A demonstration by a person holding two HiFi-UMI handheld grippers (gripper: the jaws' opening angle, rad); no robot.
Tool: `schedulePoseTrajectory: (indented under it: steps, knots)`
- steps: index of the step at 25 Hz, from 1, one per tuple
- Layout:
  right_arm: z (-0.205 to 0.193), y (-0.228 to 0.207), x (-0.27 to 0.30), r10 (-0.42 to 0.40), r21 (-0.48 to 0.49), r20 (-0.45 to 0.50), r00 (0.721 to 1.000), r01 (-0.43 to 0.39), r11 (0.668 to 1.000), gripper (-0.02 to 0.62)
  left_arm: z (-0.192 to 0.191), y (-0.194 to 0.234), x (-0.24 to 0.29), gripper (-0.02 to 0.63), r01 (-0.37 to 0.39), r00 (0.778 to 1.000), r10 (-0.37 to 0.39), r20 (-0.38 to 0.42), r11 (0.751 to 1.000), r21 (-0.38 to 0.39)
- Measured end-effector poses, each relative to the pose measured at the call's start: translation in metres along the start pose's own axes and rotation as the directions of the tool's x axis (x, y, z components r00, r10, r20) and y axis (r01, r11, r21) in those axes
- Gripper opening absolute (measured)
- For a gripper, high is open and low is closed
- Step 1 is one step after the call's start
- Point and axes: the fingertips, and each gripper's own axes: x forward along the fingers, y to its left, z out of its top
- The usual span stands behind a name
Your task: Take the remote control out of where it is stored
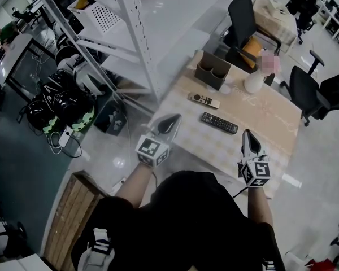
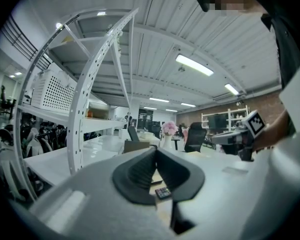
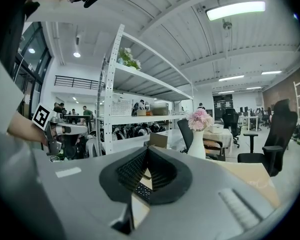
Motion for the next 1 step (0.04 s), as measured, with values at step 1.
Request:
schedulePoseTrajectory:
  steps: [1]
  knots:
    - [0.0002, -0.0009, -0.0001, 0.0, 0.002, 0.005, 1.0, 0.0, 1.0, 0.003, -0.0004, -0.0005, 0.0008, 0.003, -0.001, 1.0, 0.001, -0.001, 1.0, 0.001]
